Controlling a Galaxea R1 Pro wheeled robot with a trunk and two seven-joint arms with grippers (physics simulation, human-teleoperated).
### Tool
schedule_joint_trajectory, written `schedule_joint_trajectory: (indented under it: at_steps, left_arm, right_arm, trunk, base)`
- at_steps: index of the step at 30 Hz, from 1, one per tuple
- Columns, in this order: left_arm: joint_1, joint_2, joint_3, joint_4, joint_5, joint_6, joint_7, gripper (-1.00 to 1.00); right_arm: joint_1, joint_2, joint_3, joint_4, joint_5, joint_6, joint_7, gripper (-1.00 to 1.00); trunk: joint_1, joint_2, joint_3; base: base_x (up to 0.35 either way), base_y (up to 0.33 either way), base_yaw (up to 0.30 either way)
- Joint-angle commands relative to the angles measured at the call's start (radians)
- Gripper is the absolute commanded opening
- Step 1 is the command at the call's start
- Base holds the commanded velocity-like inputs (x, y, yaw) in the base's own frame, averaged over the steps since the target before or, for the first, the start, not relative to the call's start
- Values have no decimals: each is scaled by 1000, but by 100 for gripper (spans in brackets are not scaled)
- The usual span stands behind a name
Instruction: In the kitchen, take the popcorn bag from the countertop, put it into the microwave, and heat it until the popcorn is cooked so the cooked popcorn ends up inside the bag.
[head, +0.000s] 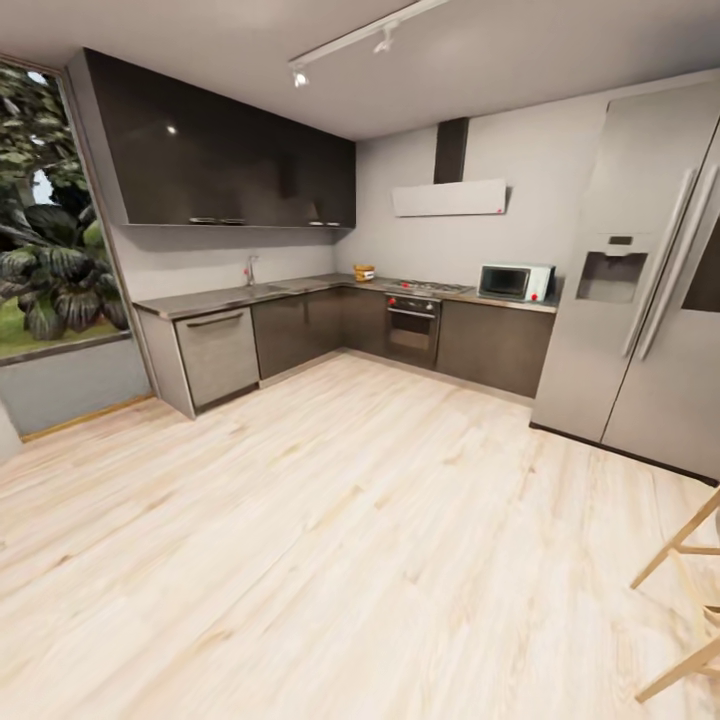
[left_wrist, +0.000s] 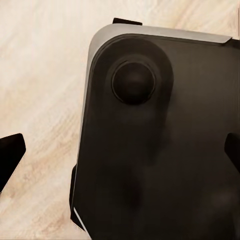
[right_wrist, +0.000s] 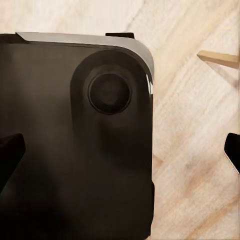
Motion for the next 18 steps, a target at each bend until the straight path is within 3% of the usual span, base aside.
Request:
schedule_joint_trajectory:
  at_steps: [1, 18]
  left_arm:
    - [0, 0, 1, -1, 6, -1, 1, 100]
    - [0, 0, 1, 0, 6, -1, 1, 100]
  right_arm:
    - [-1, 0, 0, 1, -1, -4, 0, 100]
    - [-1, 0, 0, 1, -1, -4, 0, 100]
  trunk:
    - [1, 0, -1]
    - [1, 0, -1]
  base:
    - [321, 0, 0]
    - [321, 0, 0]
